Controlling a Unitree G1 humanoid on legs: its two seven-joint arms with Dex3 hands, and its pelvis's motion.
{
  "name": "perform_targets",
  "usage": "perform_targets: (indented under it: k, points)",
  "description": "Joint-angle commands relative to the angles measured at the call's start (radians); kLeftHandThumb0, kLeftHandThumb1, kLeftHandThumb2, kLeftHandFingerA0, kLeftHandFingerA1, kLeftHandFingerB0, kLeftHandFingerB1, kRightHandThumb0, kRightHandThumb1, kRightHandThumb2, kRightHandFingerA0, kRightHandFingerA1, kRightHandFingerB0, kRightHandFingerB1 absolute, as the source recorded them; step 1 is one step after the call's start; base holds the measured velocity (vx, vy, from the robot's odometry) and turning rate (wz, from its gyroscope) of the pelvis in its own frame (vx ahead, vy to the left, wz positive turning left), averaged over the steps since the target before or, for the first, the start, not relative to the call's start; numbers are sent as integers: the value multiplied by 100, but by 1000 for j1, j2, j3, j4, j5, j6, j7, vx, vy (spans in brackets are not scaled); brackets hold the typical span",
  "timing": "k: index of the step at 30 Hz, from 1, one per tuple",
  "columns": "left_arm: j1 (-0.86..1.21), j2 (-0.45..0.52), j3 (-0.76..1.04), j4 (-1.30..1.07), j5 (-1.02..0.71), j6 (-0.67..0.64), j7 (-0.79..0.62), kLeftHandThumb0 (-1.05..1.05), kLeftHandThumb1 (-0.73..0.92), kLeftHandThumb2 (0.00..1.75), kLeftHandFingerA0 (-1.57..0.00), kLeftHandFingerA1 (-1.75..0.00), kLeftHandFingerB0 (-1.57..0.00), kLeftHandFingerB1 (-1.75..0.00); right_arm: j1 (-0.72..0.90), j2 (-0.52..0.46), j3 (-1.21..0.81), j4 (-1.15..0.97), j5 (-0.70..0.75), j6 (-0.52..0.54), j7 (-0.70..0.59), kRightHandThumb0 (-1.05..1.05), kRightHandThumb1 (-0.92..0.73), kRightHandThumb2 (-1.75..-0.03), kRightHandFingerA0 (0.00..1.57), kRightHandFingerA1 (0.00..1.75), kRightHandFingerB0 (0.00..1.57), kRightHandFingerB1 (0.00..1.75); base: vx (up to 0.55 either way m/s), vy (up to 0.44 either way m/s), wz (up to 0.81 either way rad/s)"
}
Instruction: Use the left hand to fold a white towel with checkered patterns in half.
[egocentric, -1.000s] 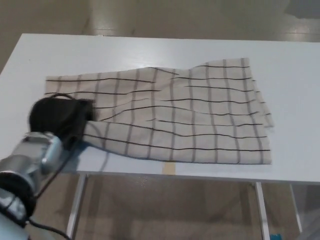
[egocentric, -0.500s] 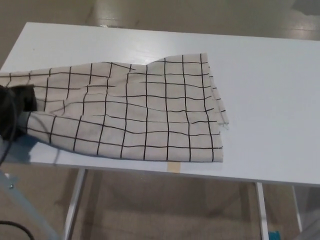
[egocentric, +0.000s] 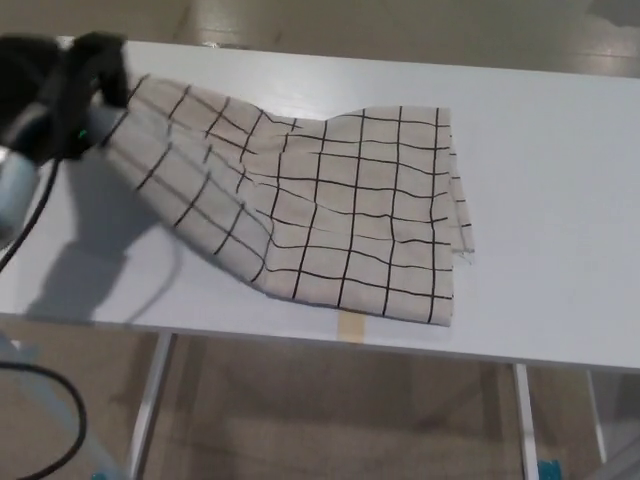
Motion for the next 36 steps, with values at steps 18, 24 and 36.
perform_targets:
  k: [18, 24, 36]
  points:
    - [-27, -240, -493, -380, 432, -89, -53, -26, 55, 56, -92, -175, -72, -174, 28, -14, -5, -37, -3, 17, -4, -59, -65, -87, 8, 38, 23, 43, 0, 0, 0]
    - [-10, -342, -506, -329, 354, -61, -168, -37, 52, 56, -75, -170, -93, -87, 13, -7, -13, -46, 16, 11, 13, -60, -65, -88, 10, 39, 25, 44, 0, 0, 0]
    - [60, -516, -418, -418, 146, 213, -842, -95, 55, 58, 0, 0, 0, -4, 9, -4, -13, -56, 33, 13, 57, -65, -64, -89, 9, 40, 22, 43, 0, 0, 0]
